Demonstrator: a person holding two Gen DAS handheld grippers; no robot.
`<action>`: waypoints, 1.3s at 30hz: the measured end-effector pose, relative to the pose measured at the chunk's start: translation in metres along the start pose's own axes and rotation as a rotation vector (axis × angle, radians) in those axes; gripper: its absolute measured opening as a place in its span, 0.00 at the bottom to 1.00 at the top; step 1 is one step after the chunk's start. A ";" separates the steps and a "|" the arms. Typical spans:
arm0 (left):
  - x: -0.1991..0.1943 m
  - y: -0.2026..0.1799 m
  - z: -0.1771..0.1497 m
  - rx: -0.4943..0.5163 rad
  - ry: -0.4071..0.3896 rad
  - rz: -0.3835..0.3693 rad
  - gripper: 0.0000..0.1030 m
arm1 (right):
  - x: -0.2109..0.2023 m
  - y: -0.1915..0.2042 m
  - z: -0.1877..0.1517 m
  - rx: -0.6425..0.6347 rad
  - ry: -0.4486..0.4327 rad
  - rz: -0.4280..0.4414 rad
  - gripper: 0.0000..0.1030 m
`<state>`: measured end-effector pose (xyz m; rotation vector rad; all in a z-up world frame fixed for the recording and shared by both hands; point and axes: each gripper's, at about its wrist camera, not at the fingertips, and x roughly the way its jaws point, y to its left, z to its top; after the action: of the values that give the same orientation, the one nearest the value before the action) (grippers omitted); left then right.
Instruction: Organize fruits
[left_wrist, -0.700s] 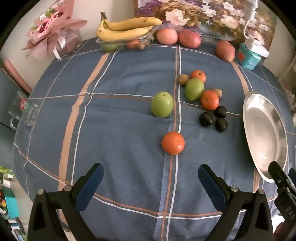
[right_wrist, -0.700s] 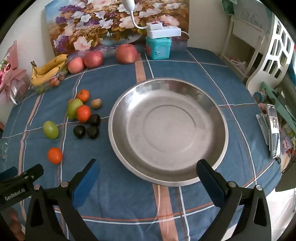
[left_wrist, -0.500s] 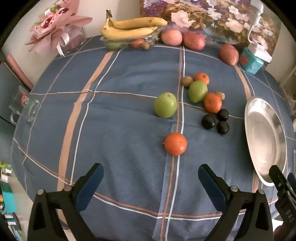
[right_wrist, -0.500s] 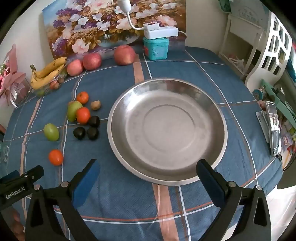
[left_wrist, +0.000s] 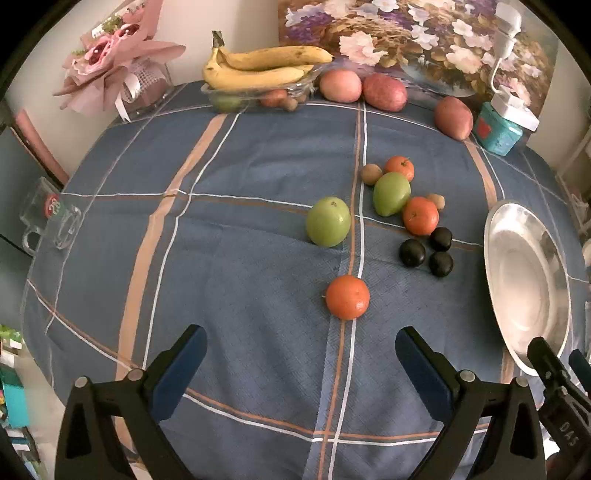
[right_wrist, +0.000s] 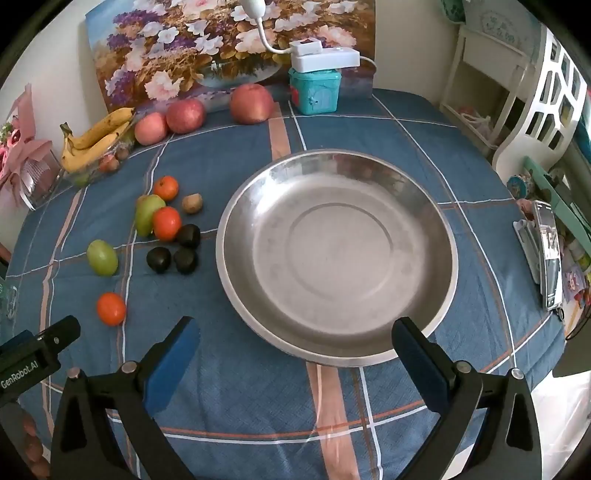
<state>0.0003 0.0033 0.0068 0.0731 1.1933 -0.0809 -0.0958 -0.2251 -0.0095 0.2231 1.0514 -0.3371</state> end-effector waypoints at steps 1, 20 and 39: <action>0.000 0.001 0.001 0.001 0.000 -0.002 1.00 | 0.000 0.000 0.000 0.000 0.000 -0.001 1.00; -0.008 -0.006 -0.002 0.060 -0.067 -0.004 1.00 | -0.002 -0.001 0.001 0.004 -0.022 -0.016 1.00; -0.010 -0.007 -0.001 0.074 -0.101 0.002 1.00 | -0.006 0.001 0.001 -0.005 -0.041 -0.019 1.00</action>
<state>-0.0049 -0.0030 0.0154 0.1336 1.0896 -0.1257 -0.0976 -0.2239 -0.0038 0.2016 1.0142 -0.3547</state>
